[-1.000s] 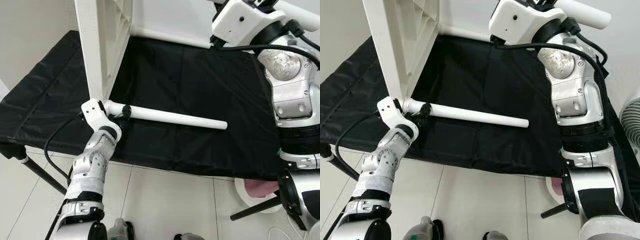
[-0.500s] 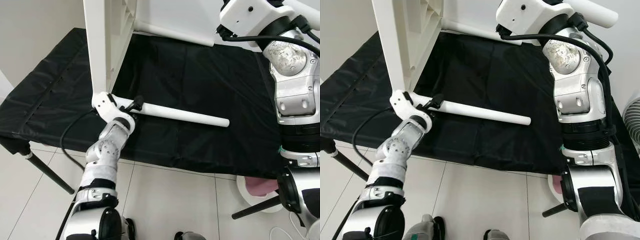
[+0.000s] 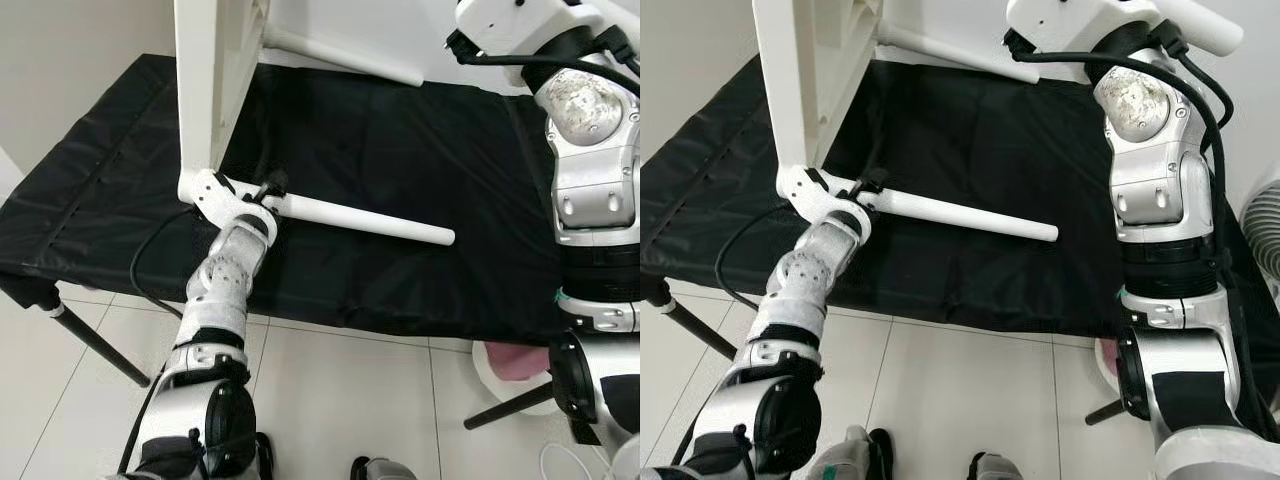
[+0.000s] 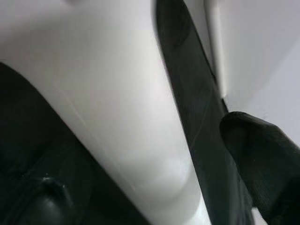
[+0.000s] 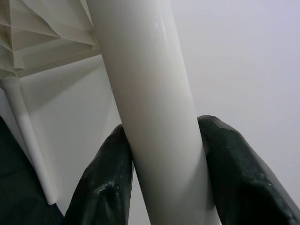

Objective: Building children table

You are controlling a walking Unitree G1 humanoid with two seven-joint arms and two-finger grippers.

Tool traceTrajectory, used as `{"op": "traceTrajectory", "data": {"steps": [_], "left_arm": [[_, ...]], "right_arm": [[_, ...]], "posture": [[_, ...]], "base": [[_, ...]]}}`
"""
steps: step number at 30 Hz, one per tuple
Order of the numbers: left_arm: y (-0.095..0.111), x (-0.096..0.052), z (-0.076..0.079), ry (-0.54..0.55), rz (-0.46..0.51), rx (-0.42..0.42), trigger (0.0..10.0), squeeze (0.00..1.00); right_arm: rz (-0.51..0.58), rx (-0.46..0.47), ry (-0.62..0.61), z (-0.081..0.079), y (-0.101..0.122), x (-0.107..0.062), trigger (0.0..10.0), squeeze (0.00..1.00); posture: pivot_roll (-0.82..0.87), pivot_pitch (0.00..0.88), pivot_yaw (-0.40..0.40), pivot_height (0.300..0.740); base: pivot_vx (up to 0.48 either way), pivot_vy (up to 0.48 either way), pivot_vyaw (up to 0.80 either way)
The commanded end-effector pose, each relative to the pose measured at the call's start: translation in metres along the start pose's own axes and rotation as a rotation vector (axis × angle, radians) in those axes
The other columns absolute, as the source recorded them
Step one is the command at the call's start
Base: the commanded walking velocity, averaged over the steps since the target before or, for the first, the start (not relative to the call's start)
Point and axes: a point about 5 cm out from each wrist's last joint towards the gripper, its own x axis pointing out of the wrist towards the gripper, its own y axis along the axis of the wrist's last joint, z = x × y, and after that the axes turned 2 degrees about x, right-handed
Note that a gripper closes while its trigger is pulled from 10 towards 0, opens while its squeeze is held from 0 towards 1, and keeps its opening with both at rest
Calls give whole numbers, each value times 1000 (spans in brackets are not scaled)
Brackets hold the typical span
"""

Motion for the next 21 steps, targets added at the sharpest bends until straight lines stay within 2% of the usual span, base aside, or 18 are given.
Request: {"op": "traceTrajectory", "data": {"steps": [1, 11, 17, 18, 20, 21], "left_arm": [[7, 3, 11, -36, 44, -24, 0, 0], [12, 5, 9, -40, 60, -33, 0, 0], [46, 3, -6, -28, 133, 90, 0, 0], [46, 3, -6, -28, 133, 90, 0, 0], [67, -1, -11, -24, 176, 158, 0, 0], [67, -1, -11, -24, 176, 158, 0, 0]], "right_arm": [[-46, 200, -240, 30, -9, -6, 0, 0], [-58, 225, -262, 31, -10, -9, 0, 0], [-46, 263, -295, 34, -10, -11, 0, 0], [-46, 263, -295, 34, -10, -11, 0, 0], [-40, 304, -339, 38, -10, -13, 0, 0], [-40, 304, -339, 38, -10, -13, 0, 0]], "posture": [[-182, 94, 101, 740], [-182, 92, 110, 740], [-176, 87, 117, 740], [-176, 87, 117, 740], [-163, 85, 122, 740], [-163, 85, 122, 740]], "base": [[0, 0, 0], [0, 0, 0], [0, 0, 0], [0, 0, 0], [0, 0, 0], [0, 0, 0]]}}
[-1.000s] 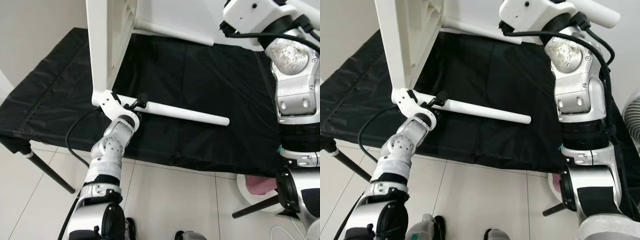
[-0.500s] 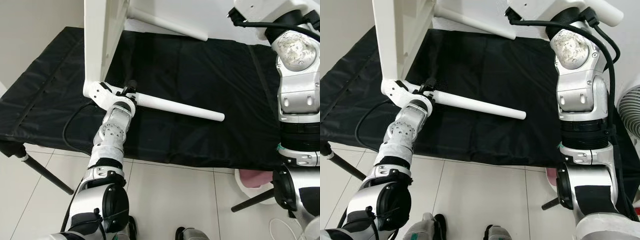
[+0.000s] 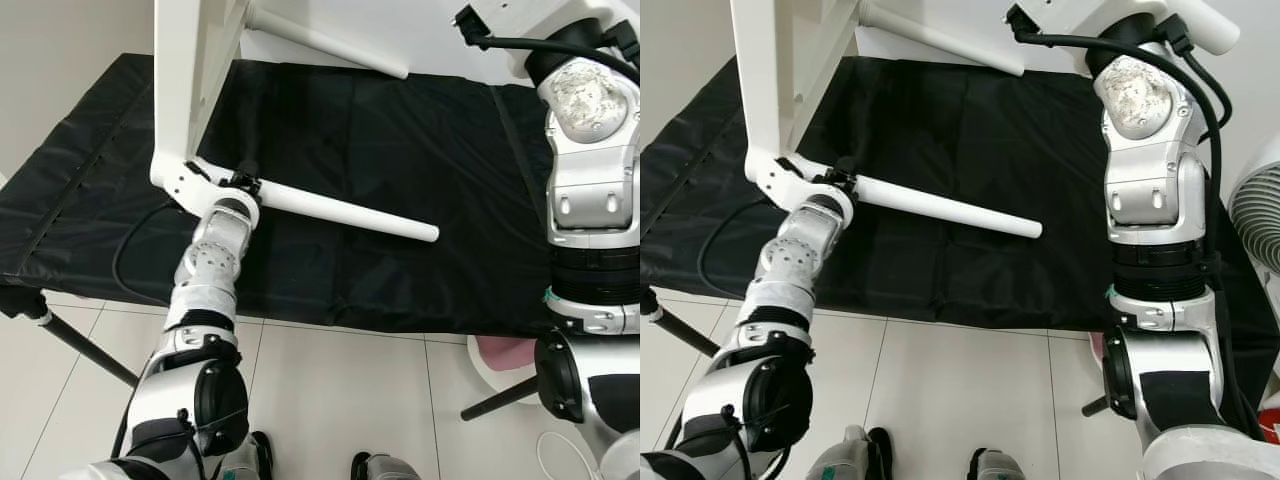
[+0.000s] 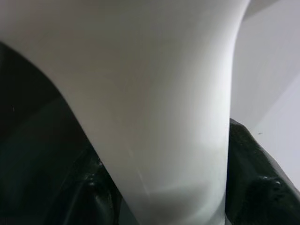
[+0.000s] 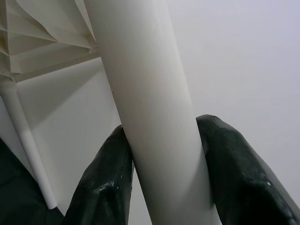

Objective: Building children table

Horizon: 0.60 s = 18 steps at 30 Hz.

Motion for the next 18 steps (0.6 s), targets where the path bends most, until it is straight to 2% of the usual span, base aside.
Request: {"op": "traceTrajectory", "data": {"steps": [1, 2, 3, 4, 6, 7, 9, 10, 12, 13, 15, 16, 17, 18], "left_arm": [[41, -3, -6, -40, 120, 163, 0, 0], [41, -3, -6, -40, 120, 163, 0, 0], [54, -4, -3, -54, 145, 184, 0, 0], [54, -4, -3, -54, 145, 184, 0, 0], [73, -6, 2, -75, 178, 201, 0, 0], [73, -6, 2, -75, 178, 201, 0, 0], [95, -11, 16, -113, 220, 225, 0, 0], [95, -11, 16, -113, 220, 225, 0, 0], [110, -15, 30, -153, 255, 260, 0, 0], [110, -15, 30, -153, 255, 260, 0, 0], [125, -21, 51, -223, 308, 297, 0, 0], [125, -21, 51, -223, 308, 297, 0, 0], [133, -26, 64, -266, 338, 317, 0, 0], [133, -26, 64, -266, 338, 317, 0, 0]], "right_arm": [[-42, 229, -297, 42, -13, -11, 0, 0], [-42, 229, -297, 42, -13, -11, 0, 0], [-47, 255, -327, 46, -15, -12, 0, 0], [-47, 255, -327, 46, -15, -12, 0, 0], [-59, 288, -370, 52, -18, -15, 0, 0], [-59, 288, -370, 52, -18, -15, 0, 0], [-87, 326, -428, 56, -25, -20, 0, 0], [-87, 326, -428, 56, -25, -20, 0, 0], [-141, 372, -476, 57, -38, -27, 0, 0], [-141, 372, -476, 57, -38, -27, 0, 0], [-266, 450, -471, 45, -66, -38, 0, 0], [-266, 450, -471, 45, -66, -38, 0, 0], [-343, 521, -442, 29, -83, -46, 0, 0], [-343, 521, -442, 29, -83, -46, 0, 0]], "posture": [[-163, 85, 122, 740], [-163, 85, 122, 740], [-154, 90, 120, 740], [-154, 90, 120, 740], [-141, 92, 121, 740], [-141, 92, 121, 740], [-136, 101, 119, 740], [-136, 101, 119, 740], [-131, 101, 117, 740], [-131, 101, 117, 740], [-129, 109, 110, 740], [-129, 109, 110, 740], [-129, 112, 110, 740], [-129, 112, 110, 740]], "base": [[0, 0, 0], [0, 0, 0], [0, 0, 0], [0, 0, 0], [0, 0, 0], [0, 0, 0], [0, 0, 0], [0, 0, 0], [0, 0, 0], [0, 0, 0], [0, 0, 0], [0, 0, 0], [0, 0, 0], [0, 0, 0]]}}
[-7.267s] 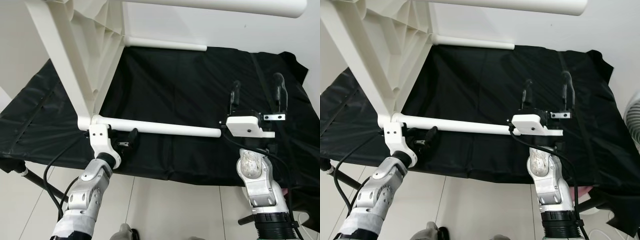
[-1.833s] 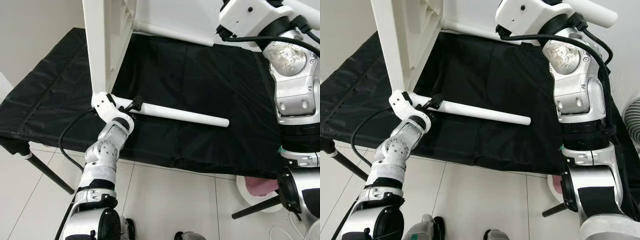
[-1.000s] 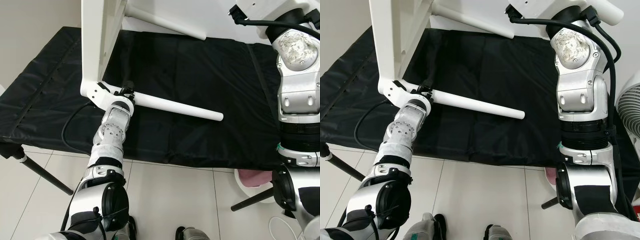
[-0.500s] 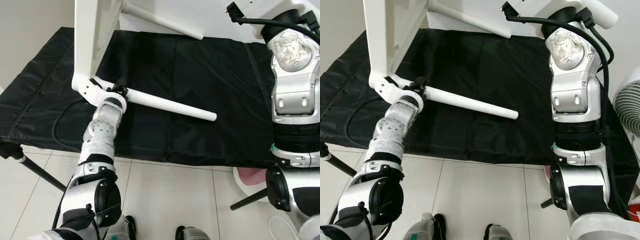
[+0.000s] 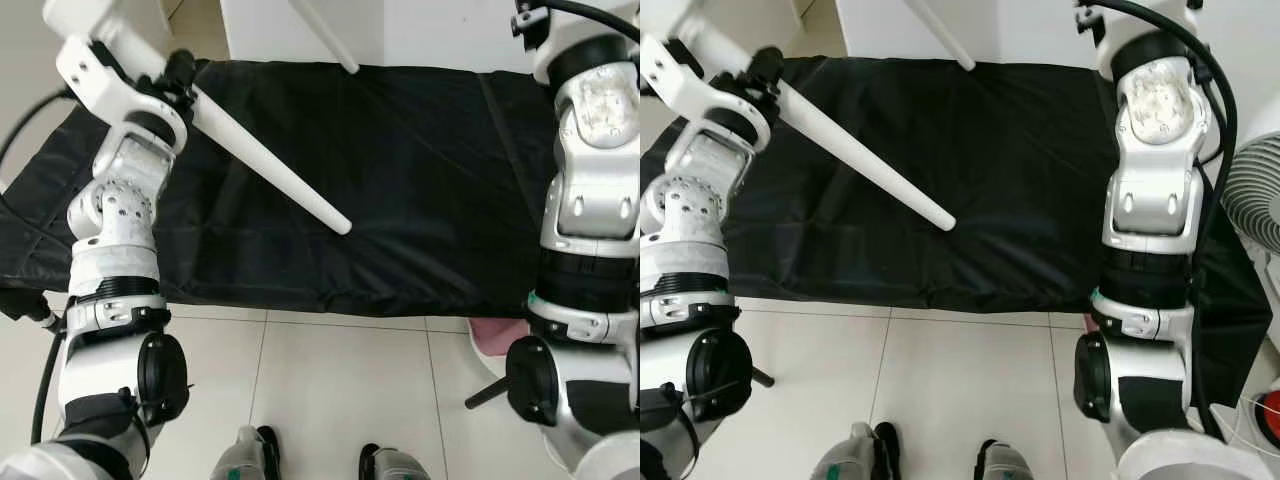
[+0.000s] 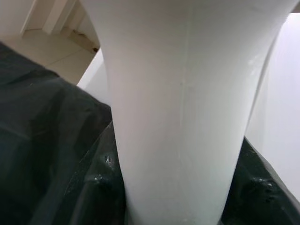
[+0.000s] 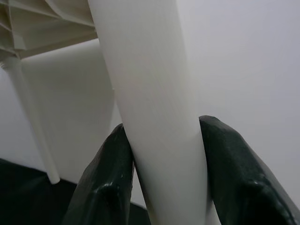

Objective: Building children table

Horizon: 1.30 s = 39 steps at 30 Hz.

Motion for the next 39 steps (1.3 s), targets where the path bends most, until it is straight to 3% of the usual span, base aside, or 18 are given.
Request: {"op": "traceTrajectory", "data": {"steps": [1, 2, 5, 10, 11, 12, 16, 21, 22, 25, 29, 31, 32, 33, 34, 36, 37, 39], "left_arm": [[40, -3, -7, 34, 130, 20, 0, 0], [40, -3, -7, 34, 130, 20, 0, 0], [50, -4, 5, -9, 152, 32, 0, 0], [73, -10, 28, -99, 196, 102, 0, 0], [73, -10, 28, -99, 196, 102, 0, 0], [73, -13, 36, -122, 177, 131, 0, 0], [70, -15, 50, -162, 149, 178, 0, 0], [65, -16, 57, -184, 129, 229, 0, 0], [62, -16, 59, -183, 114, 231, 0, 0], [57, -17, 67, -205, 90, 272, 0, 0], [55, -16, 72, -218, 86, 287, 0, 0], [50, -16, 74, -222, 49, 320, 10000, 0], [48, -16, 74, -225, 38, 320, 10000, 0], [48, -16, 74, -225, 38, 320, 10000, 0], [44, -18, 71, -224, 16, 335, 10000, 0], [43, -18, 70, -223, 10, 341, 10000, 0], [41, -18, 67, -218, 5, 341, 10000, 1000], [40, -18, 63, -212, -5, 339, 10000, 1000]], "right_arm": [[-194, 113, -194, 28, -46, -16, 0, 0], [-194, 113, -194, 28, -46, -16, 0, 0], [-293, 152, -144, 13, -73, -28, 0, 0], [-454, 274, 37, -28, -109, -47, 0, 0], [-454, 274, 37, -28, -109, -47, 0, 0], [-480, 336, 123, -43, -114, -50, 0, 0], [-528, 423, 197, -62, -122, -56, 0, 0], [-552, 456, 212, -71, -127, -61, 0, 0], [-576, 524, 226, -79, -132, -66, 0, 0], [-589, 597, 281, -94, -135, -74, 0, 0], [-606, 612, 325, -103, -138, -78, 0, 0], [-596, 608, 330, -105, -137, -77, 0, 0], [-592, 606, 330, -106, -136, -76, 2902, 0], [-592, 606, 330, -106, -136, -76, 2902, 0], [-578, 592, 317, -105, -136, -74, 10000, 0], [-572, 587, 309, -104, -136, -73, 10000, 0], [-557, 589, 291, -103, -135, -72, 10000, 945], [-538, 605, 265, -99, -134, -71, 10000, 1000]], "posture": [[-130, 114, 111, 740], [-130, 114, 111, 740], [-133, 120, 110, 740], [-129, 136, 103, 740], [-129, 136, 103, 740], [-124, 146, 95, 740], [-121, 148, 93, 740], [-112, 154, 87, 740], [-110, 154, 88, 740], [-106, 157, 85, 740], [-106, 157, 85, 740], [-102, 157, 84, 740], [-102, 157, 84, 740], [-102, 157, 84, 740], [-102, 157, 84, 740], [-102, 157, 84, 740], [-96, 153, 82, 740], [-96, 153, 82, 740]], "base": [[0, 0, 0], [0, 0, 0], [0, 0, 0], [0, 0, 0], [0, 0, 0], [0, 0, 0], [0, 0, 0], [0, 0, 0], [0, 0, 0], [0, 0, 0], [0, 0, 0], [0, 0, 0], [0, 0, 0], [0, 0, 0], [0, 0, 0], [0, 0, 0], [0, 0, 0], [0, 0, 0]]}}
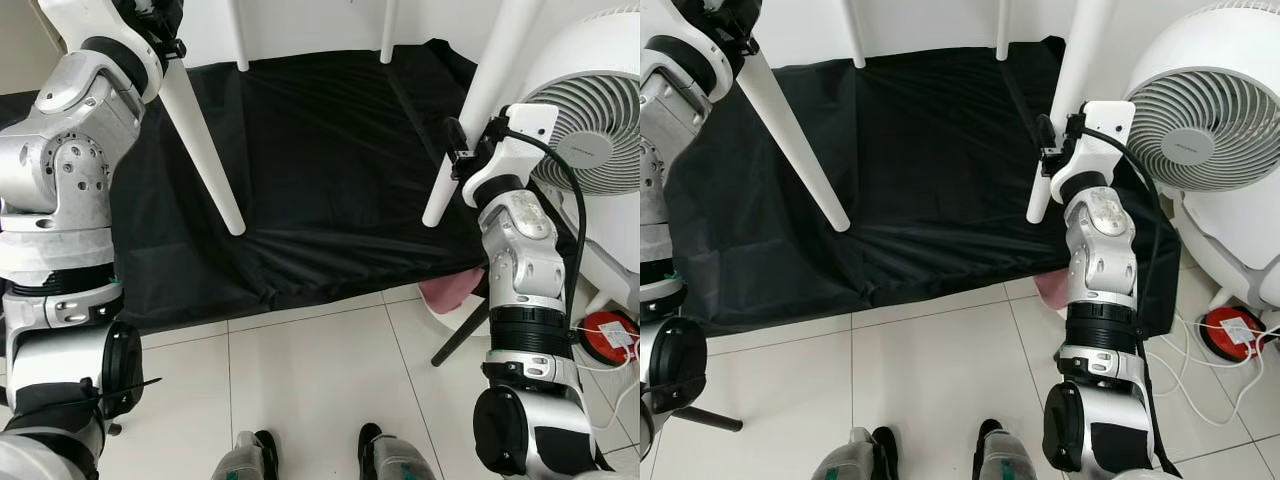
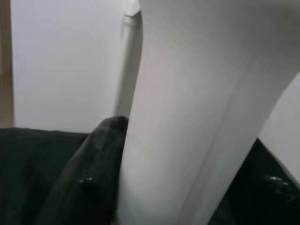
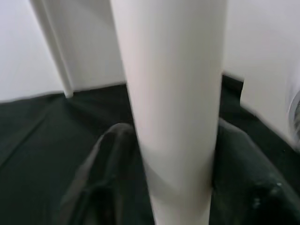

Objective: Building children table

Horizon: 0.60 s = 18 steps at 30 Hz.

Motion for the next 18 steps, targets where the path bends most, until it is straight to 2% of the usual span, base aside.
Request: {"op": "traceTrajectory", "data": {"steps": [1, 6, 8, 9, 10, 11, 14, 15, 17, 18], "left_arm": [[-2, 1, 14, -105, -10, -26, 10000, 1000], [-2, 0, 12, -111, -13, 3, 10000, 1000], [-2, -2, 9, -104, -18, 50, 10000, 1000], [-2, -2, 9, -104, -18, 50, 10000, 1000], [-2, -4, 6, -110, -23, 71, 10000, 0], [-2, -4, 6, -110, -23, 71, 10000, 0], [-4, -13, -1, -130, -36, 143, 10000, 0], [-6, -18, -5, -133, -45, 173, 10000, 0], [-7, -21, -8, -133, -51, 191, 10000, 0], [-8, -24, -13, -115, -58, 239, 10000, 0]], "right_arm": [[-129, 78, 56, -18, -34, -4, 10000, 1000], [-85, 77, 35, -12, -29, -4, 10000, 1000], [-20, 74, -1, -6, -22, -5, 10000, 1000], [-20, 74, -1, -6, -22, -5, 10000, 1000], [19, 60, -28, -2, -18, -7, 10000, 1000], [19, 60, -28, -2, -18, -7, 10000, 1000], [75, 47, -73, 6, -12, -11, 10000, 1000], [88, 49, -82, 8, -11, -14, 10000, 537], [94, 52, -86, 9, -11, -15, 10000, 537], [96, 53, -91, 10, -11, -17, 10000, 0]], "posture": [[-96, 153, 82, 740], [-93, 150, 82, 740], [-96, 145, 82, 740], [-96, 145, 82, 740], [-96, 145, 82, 740], [-96, 145, 82, 740], [-95, 138, 83, 740], [-95, 138, 83, 740], [-95, 138, 83, 740], [-89, 129, 76, 740]], "base": [[0, 0, 0], [0, 0, 0], [0, 0, 0], [0, 0, 0], [0, 0, 0], [0, 0, 0], [0, 0, 0], [0, 0, 0], [0, 0, 0], [0, 0, 0]]}}
